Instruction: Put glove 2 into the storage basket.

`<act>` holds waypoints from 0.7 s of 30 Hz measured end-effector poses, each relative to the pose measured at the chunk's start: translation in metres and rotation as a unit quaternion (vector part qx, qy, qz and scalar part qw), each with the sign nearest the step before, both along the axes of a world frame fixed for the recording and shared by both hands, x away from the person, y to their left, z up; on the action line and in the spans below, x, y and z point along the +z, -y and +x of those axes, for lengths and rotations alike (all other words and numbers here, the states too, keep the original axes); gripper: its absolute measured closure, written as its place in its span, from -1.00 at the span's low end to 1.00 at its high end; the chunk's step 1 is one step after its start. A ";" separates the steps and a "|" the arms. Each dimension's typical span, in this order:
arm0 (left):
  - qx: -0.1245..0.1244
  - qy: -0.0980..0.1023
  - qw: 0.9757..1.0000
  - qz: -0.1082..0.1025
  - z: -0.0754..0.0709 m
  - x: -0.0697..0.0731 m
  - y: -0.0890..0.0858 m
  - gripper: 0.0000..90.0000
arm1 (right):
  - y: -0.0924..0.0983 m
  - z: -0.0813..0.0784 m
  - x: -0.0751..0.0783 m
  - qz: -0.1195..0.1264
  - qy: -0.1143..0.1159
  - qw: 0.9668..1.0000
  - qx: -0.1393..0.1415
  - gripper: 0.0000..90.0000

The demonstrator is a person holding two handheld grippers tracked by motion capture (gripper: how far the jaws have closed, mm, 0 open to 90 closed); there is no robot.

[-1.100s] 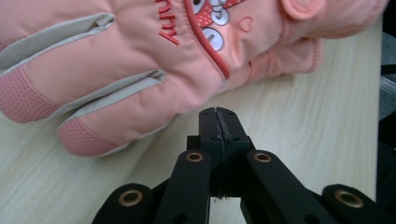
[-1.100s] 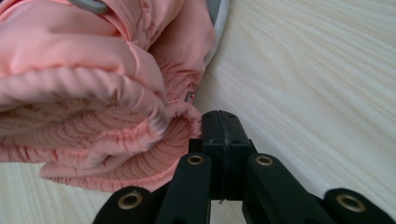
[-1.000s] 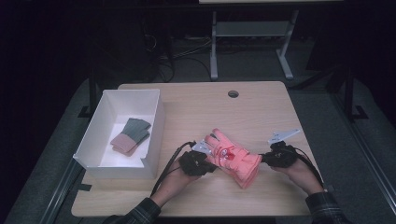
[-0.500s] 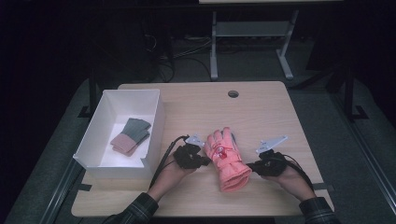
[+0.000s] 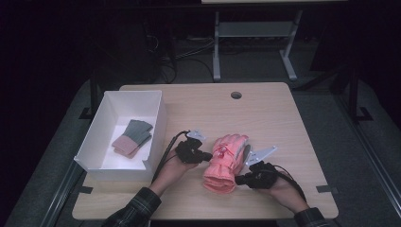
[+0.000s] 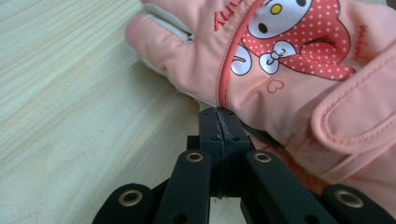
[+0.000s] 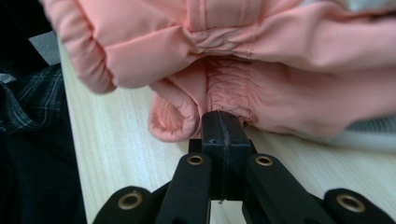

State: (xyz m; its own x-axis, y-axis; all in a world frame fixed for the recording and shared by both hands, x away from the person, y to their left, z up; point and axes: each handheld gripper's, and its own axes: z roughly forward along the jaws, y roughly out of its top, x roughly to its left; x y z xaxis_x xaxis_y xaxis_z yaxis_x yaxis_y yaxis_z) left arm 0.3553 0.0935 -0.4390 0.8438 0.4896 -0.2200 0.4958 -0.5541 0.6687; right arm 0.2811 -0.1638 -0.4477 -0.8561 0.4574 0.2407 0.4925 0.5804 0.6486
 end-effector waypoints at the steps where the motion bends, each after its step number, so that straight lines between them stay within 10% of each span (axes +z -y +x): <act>1: 0.001 0.000 1.000 -0.002 0.000 0.000 0.000 0.99 | -0.002 0.000 0.000 -0.001 0.004 1.000 0.004 1.00; 11: 0.001 0.007 1.000 0.004 -0.006 0.005 -0.013 0.99 | 0.025 0.004 0.043 0.047 0.041 0.996 -0.059 1.00; 21: 0.001 0.000 1.000 0.009 -0.014 0.004 -0.022 0.99 | -0.002 0.037 0.061 0.046 0.077 0.994 -0.068 1.00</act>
